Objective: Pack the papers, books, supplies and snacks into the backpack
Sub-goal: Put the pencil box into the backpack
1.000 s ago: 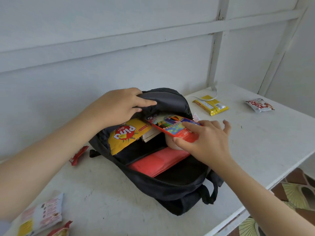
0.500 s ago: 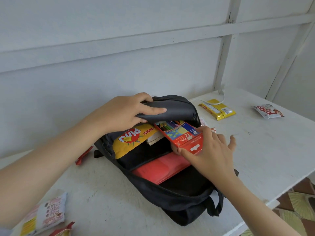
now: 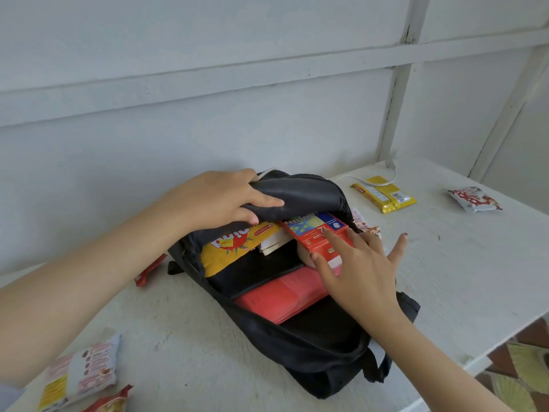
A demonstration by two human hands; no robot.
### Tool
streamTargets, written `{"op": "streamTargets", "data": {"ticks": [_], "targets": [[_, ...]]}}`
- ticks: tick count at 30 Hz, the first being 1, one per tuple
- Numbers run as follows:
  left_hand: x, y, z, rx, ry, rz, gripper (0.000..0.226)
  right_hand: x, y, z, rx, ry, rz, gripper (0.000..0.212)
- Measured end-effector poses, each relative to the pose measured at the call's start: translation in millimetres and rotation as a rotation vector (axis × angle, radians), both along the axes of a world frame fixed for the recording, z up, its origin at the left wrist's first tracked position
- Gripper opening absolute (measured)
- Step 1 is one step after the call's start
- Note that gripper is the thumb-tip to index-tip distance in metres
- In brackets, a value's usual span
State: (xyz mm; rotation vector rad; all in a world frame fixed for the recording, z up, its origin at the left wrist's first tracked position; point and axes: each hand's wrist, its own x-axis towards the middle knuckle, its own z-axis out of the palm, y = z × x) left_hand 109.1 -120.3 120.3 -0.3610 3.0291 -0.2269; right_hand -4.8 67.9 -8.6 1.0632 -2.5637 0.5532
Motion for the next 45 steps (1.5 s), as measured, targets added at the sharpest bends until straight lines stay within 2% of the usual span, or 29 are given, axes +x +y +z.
{"op": "streamTargets", "data": {"ticks": [6, 10, 13, 18, 24, 29, 37, 45], "targets": [[3, 1, 2, -0.060, 0.132, -0.055, 0.038, -4, -10, 4, -0.102, -0.036, 0.003, 0.043], [7, 1, 0, -0.085, 0.263, -0.103, 0.037, -3, -11, 6, -0.018, -0.076, 0.017, 0.064], [9, 3, -1, -0.096, 0.295, -0.109, 0.037, -10, -9, 6, -0.063, -0.151, -0.040, 0.076], [11, 3, -3, -0.088, 0.317, -0.115, 0.037, -6, -17, 7, -0.184, -0.130, -0.052, 0.074], [10, -2, -1, -0.078, 0.341, -0.121, 0.036, -2, -22, 5, -0.023, -0.096, -0.002, 0.064], [7, -6, 5, -0.044, 0.307, -0.092, 0.034, 1, -27, -3, 0.105, 0.000, 0.058, 0.075], [3, -6, 14, -0.016, 0.132, -0.077, 0.039, 2, -42, -7, 0.146, 0.044, 0.076, 0.067], [4, -9, 15, -0.009, 0.095, -0.084, 0.043, 0, -47, -10, 0.103, 0.069, 0.126, 0.063]]}}
